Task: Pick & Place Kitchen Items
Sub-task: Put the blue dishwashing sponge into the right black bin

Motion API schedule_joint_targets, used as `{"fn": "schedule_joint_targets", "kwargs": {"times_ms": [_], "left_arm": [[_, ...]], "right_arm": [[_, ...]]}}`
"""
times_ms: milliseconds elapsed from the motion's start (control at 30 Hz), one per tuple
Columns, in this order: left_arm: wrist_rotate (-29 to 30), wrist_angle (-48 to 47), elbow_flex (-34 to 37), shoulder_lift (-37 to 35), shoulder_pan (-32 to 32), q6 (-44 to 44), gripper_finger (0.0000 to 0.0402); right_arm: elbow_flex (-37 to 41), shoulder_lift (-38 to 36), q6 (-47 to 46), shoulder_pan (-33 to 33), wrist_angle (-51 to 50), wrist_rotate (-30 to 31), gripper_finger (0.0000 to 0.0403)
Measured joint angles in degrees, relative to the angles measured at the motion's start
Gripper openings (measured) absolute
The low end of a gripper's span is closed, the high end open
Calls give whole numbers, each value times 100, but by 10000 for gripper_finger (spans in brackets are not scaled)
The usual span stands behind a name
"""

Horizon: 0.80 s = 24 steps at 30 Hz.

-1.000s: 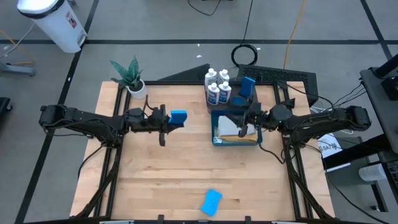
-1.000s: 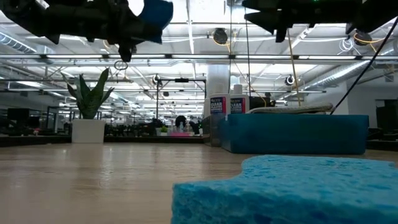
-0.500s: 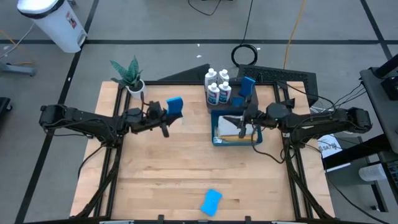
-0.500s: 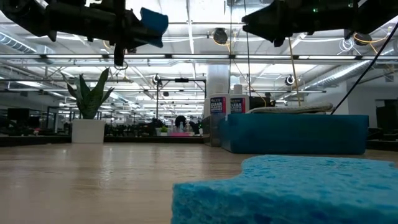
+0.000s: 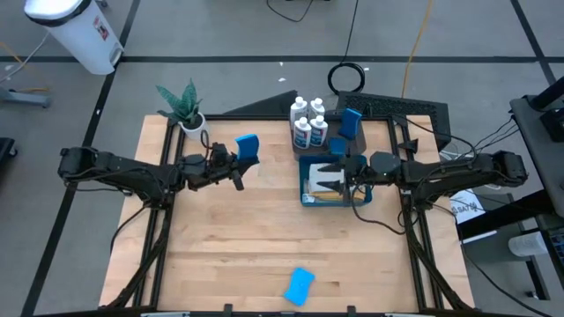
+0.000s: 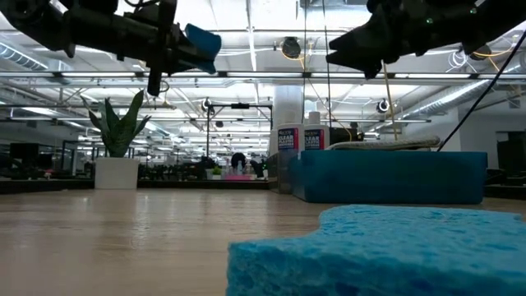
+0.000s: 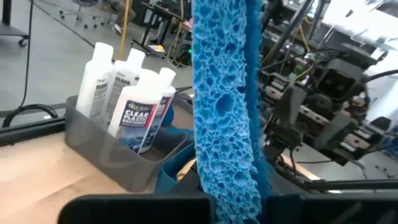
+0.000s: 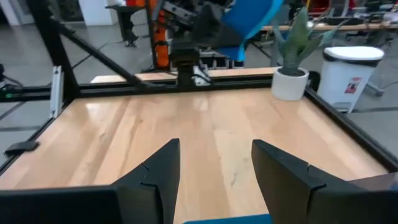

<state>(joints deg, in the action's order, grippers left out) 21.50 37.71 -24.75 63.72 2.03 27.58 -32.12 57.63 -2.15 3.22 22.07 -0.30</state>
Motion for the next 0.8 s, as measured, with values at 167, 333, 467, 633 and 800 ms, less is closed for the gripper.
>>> {"fn": "schedule_joint_targets", "kwargs": {"times_ms": [167, 333, 467, 633, 800], "left_arm": [[57, 42, 0, 244, 63, 310, 11], [68, 73, 0, 509, 63, 404, 7], [-12, 169, 0, 569, 63, 390, 12], [-243, 184, -2, 571, 63, 247, 7], [-614, 241, -2, 571, 63, -51, 13]], "right_arm": [[1, -216, 2, -106, -367, 1, 171], [1, -488, 2, -109, -633, 8, 171], [1, -641, 23, -109, -656, 11, 171], [1, -694, 147, -107, -652, 23, 171], [1, -694, 331, -107, -639, 49, 171]]}}
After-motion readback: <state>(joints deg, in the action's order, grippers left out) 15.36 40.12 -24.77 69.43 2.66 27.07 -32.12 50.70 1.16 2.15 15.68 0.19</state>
